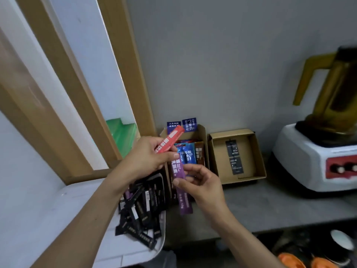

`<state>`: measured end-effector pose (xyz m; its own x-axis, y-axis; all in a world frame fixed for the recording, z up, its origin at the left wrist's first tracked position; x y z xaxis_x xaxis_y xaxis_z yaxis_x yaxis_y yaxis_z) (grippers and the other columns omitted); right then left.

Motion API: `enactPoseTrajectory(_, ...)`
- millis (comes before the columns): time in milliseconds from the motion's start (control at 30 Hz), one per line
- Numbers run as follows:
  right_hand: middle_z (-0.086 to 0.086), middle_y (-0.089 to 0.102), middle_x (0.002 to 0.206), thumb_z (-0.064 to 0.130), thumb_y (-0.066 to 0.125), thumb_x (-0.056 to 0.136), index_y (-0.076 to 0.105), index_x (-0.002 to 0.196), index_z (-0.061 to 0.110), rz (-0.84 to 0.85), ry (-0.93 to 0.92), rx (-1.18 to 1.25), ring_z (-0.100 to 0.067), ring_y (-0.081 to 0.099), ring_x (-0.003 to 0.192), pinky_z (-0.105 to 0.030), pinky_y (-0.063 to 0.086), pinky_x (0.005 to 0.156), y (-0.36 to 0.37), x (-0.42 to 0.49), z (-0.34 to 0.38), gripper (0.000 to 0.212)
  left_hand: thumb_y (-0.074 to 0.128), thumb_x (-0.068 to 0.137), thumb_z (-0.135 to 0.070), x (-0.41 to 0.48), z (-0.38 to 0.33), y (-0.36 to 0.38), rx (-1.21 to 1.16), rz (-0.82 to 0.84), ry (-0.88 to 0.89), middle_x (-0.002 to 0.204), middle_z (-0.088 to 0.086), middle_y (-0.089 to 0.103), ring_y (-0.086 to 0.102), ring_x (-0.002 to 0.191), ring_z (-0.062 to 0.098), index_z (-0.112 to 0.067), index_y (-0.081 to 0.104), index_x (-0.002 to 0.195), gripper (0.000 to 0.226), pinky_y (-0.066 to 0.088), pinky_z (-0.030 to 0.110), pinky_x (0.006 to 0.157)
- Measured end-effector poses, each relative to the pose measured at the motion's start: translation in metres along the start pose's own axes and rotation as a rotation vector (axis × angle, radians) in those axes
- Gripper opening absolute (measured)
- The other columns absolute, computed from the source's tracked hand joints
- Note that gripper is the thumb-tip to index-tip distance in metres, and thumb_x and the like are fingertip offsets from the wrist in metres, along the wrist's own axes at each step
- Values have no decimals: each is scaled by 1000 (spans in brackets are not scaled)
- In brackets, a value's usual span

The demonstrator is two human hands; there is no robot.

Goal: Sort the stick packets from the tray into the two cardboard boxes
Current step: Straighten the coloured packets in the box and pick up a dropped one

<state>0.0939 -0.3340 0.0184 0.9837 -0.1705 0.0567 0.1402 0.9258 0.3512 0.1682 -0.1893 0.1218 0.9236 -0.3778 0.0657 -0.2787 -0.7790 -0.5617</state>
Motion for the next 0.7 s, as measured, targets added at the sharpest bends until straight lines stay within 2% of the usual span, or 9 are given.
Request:
enactPoseTrajectory(100, -8, 79, 100, 13, 92, 68, 74, 105, 10, -7, 2, -87, -23, 76, 93, -40, 62, 88, -12, -4, -5, 42, 82, 86, -29, 11, -11, -2, 118, -80, 77, 81, 0, 77, 71, 68, 7, -24, 75, 89, 9, 56, 31, 64)
enactPoseTrajectory(167, -4, 79, 100, 21, 92, 67, 74, 104, 13, -45, 4, -168, -20, 76, 95, -41, 63, 86, -20, -5, -8, 41, 79, 88, -37, 18, -16, 4, 240, -61, 102, 87, -7, 77, 73, 83, 7, -26, 75, 96, 15, 58, 30, 69)
enactPoseTrajectory(233, 2, 78, 100, 26, 92, 70, 72, 105, 20, -90, -29, -313, -14, 75, 94, -37, 64, 80, -26, -2, -9, 41, 74, 92, -37, 27, -18, 13, 357, 7, 105, 90, -10, 74, 71, 88, 7, -24, 73, 100, 15, 55, 28, 68)
enactPoseTrajectory(333, 20, 66, 118, 47, 82, 79, 61, 116, 35, -137, -155, -825, 0, 69, 104, -26, 64, 76, -30, 1, -8, 44, 67, 98, -32, 44, -14, 29, 432, 92, 48, 93, -5, 72, 69, 85, 10, -19, 69, 101, 13, 52, 25, 66)
enactPoseTrajectory(400, 21, 57, 127, 52, 74, 86, 57, 124, 36, -134, -281, -1124, 1, 62, 112, -21, 60, 82, -27, 0, -9, 44, 65, 100, -29, 55, -9, 39, 488, 98, 25, 90, -1, 71, 66, 77, 11, -17, 66, 99, 12, 48, 25, 62)
enactPoseTrajectory(467, 16, 57, 130, 48, 69, 90, 58, 127, 32, -85, -389, -1226, -4, 60, 115, -22, 59, 86, -21, -1, -11, 42, 65, 99, -28, 63, -7, 45, 551, 68, 13, 93, 1, 69, 62, 79, 12, -16, 65, 103, 12, 44, 26, 61)
enactPoseTrajectory(567, 9, 63, 126, 42, 65, 92, 65, 120, 28, 18, -510, -1331, -8, 62, 112, -26, 60, 87, -12, -2, -17, 31, 68, 97, -27, 70, -2, 49, 596, 16, 18, 102, 0, 69, 62, 88, 13, -16, 66, 111, 18, 46, 26, 66)
enactPoseTrajectory(700, 6, 64, 129, 46, 51, 99, 66, 123, 28, 99, -504, -1422, -10, 59, 118, -28, 56, 96, -8, 2, -26, 33, 71, 95, -28, 67, -4, 53, 670, -102, 88, 105, 2, 68, 56, 88, 13, -13, 64, 118, 28, 42, 26, 69)
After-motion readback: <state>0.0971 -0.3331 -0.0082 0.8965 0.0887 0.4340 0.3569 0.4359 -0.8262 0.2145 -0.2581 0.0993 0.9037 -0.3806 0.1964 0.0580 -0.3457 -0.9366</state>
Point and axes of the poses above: each hand's wrist, its own x-axis towards the middle knuckle, its own y-axis out of the palm, z = x × y, the point moved 5 cm from there along x, towards the middle knuckle
